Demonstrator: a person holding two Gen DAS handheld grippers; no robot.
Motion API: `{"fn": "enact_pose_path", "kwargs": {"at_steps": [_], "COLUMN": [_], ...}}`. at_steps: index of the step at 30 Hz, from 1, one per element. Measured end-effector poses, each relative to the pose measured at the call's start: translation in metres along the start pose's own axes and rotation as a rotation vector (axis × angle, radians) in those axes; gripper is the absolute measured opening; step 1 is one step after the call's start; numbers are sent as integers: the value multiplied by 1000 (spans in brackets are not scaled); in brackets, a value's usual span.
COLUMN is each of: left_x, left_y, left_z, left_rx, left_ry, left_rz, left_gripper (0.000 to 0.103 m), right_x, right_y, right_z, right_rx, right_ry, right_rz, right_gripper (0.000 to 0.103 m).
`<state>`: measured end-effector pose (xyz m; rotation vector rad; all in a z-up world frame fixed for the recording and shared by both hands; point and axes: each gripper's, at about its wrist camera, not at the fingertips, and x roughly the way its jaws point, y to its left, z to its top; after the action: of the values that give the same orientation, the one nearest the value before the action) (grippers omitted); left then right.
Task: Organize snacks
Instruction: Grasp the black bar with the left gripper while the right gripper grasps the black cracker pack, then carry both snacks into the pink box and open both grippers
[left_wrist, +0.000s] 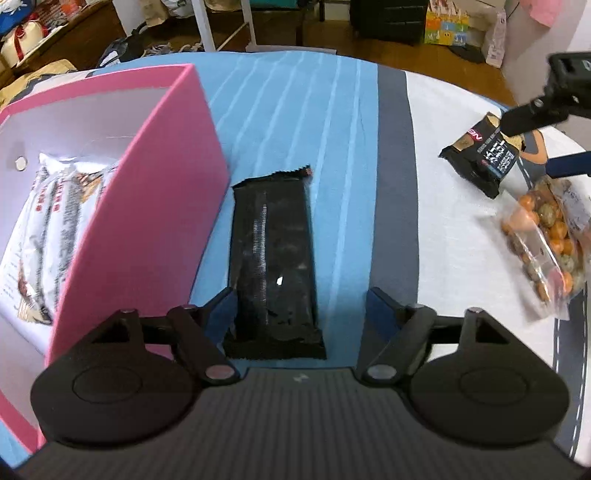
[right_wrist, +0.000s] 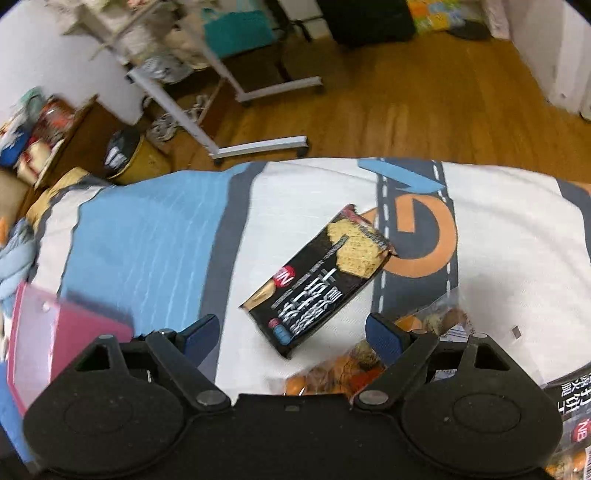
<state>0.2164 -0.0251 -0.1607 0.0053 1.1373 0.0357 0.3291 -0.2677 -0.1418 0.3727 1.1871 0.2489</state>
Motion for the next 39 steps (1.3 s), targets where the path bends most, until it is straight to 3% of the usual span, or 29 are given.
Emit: {"fn": "enact_pose_path", "kwargs": {"at_steps": [4, 6, 12, 19, 25, 28, 30, 32, 35, 37, 39], "left_x": [4, 4, 0, -3, -4, 1, 6, 14, 26, 24, 21], "left_y": [3, 5, 10, 3, 3, 3, 1, -1, 5, 4, 4], "left_z": [6, 7, 9, 6, 10, 15, 20, 26, 24, 24, 25], "left_rx": [-58, -54, -27, 19, 33, 21, 29, 43, -1, 11, 13], "left_ry": [-12, -7, -8, -39, -71, -81, -82, -71, -56, -75, -68], "left_rz": [-24, -4, -6, -70, -104, -86, -70, -52, -75, -64, -66], "left_gripper": [77, 59, 42, 41, 42, 48, 62, 65, 63, 48, 46], "right_x": [13, 22, 41, 51, 43, 39, 40, 43, 46, 48, 47], "right_y": [-4, -3, 6, 23, 24, 21, 21, 21, 20, 23, 30], "right_z": [13, 15, 14, 4, 7, 8, 9, 8, 8, 5, 1], "right_rx": [65, 94, 91, -50, -126, -151, -181, -197, -178, -181, -198], "right_ry": [-6, 5, -28, -101, -74, -49, -30, -19, -21, -40, -64], "right_rz": [-25, -41, -108, -230, -233, -224, -199, -191, -204, -234, -256], "right_gripper": [89, 89, 94, 90, 78, 78, 78, 79, 82, 79, 73]}}
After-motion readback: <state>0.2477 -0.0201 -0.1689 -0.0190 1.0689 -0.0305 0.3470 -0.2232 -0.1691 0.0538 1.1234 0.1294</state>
